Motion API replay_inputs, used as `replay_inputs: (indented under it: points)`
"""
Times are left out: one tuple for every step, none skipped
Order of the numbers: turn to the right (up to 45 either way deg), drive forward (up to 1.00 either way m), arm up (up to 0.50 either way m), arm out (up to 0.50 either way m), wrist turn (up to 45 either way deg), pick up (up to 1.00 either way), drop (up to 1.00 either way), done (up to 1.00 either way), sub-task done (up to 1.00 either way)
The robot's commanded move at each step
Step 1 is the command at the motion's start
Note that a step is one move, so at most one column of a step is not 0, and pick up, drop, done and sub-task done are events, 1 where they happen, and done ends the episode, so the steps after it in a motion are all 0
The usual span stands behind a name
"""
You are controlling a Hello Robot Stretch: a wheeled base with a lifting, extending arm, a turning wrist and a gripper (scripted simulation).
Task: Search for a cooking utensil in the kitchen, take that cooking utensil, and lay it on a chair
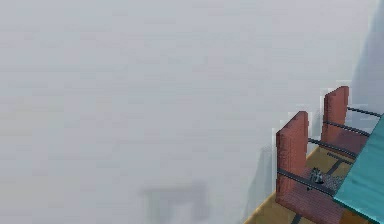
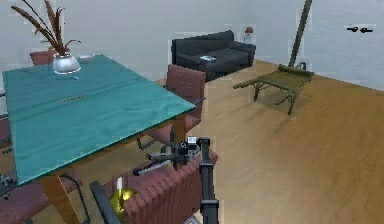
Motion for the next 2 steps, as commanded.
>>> replay_inputs:
  points:
    - [0.0,0.0,0.1,0.0,0.0,0.0,0.0,0.0,0.0]
    - [0.0,0.0,0.0,-0.08,0.0,0.0,0.0,0.0,0.0]
